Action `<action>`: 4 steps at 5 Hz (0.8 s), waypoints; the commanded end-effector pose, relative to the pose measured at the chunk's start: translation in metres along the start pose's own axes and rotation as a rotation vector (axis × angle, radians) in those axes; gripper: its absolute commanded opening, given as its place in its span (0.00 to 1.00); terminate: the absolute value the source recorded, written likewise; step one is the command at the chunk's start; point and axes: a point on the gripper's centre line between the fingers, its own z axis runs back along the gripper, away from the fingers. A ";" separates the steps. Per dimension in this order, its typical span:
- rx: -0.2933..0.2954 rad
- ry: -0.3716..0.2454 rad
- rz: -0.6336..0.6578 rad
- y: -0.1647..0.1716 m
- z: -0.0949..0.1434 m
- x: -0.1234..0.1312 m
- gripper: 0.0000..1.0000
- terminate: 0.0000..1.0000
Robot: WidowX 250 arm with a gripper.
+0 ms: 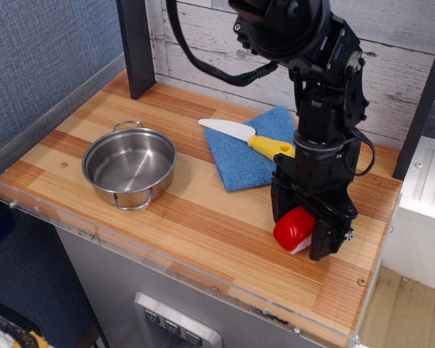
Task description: Take the apple piece and place it on the bottom of the cloth.
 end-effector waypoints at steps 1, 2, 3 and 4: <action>-0.004 -0.055 0.064 0.016 0.031 -0.014 1.00 0.00; 0.010 -0.135 0.104 0.022 0.070 -0.014 1.00 0.00; -0.010 -0.206 0.152 0.028 0.109 -0.022 1.00 0.00; -0.015 -0.262 0.181 0.029 0.137 -0.032 1.00 0.00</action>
